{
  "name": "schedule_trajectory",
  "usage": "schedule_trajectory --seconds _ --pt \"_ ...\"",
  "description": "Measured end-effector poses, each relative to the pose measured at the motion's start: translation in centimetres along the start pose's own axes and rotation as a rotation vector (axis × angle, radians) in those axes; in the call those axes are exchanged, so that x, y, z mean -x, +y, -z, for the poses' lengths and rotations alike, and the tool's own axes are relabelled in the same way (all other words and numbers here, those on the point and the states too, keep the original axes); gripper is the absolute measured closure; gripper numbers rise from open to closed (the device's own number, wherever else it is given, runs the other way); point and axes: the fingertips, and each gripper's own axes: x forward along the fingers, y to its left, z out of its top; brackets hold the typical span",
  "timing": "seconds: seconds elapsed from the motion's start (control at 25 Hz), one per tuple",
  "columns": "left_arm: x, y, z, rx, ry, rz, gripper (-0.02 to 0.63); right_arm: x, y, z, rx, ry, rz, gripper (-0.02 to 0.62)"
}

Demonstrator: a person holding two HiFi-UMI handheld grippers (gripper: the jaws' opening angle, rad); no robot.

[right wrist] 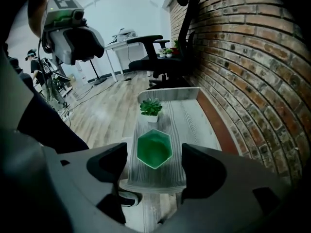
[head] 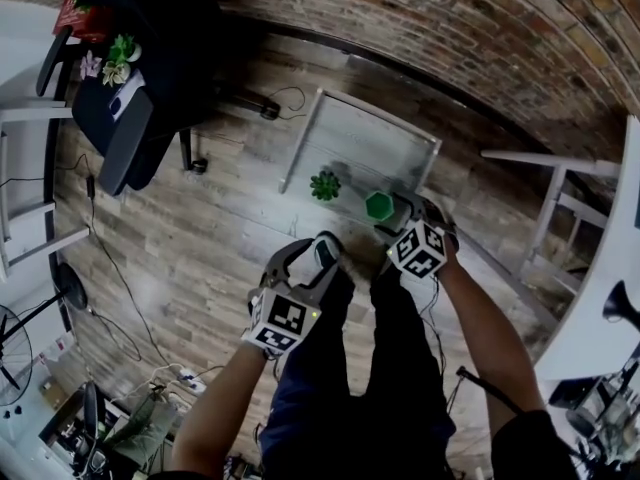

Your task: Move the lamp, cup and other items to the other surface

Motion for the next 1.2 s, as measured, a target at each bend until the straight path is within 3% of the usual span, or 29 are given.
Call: schedule_trajectory --seconds 0.24,0.32,0.52,0.88,1.2 --pt "-0.2 1.3 1.0 0.011 -0.005 -0.027 0.391 -3.5 0.5 1.1 0.072 0.045 -0.041 0.212" --pt "0.0 1.7 1.2 0.009 0.001 -0.038 0.391 -4.1 0.3 1.5 0.088 0.072 -0.033 0.276" --pt "1.4 1.9 0.1 0.007 0.01 -0.045 0.391 -2.3 0.4 0.5 -0.001 0.081 -0.03 0.291" --pt "6.3 -2.1 -8.5 -0.031 -0.037 -0.022 0.391 10.1 0.8 -5.1 -0.061 -0.012 0.011 0.291" --pt "11.1 -6.1 -17.8 0.015 -0.12 -0.046 0.391 23.9 0.8 -9.5 -0.171 -0.083 0.054 0.291"
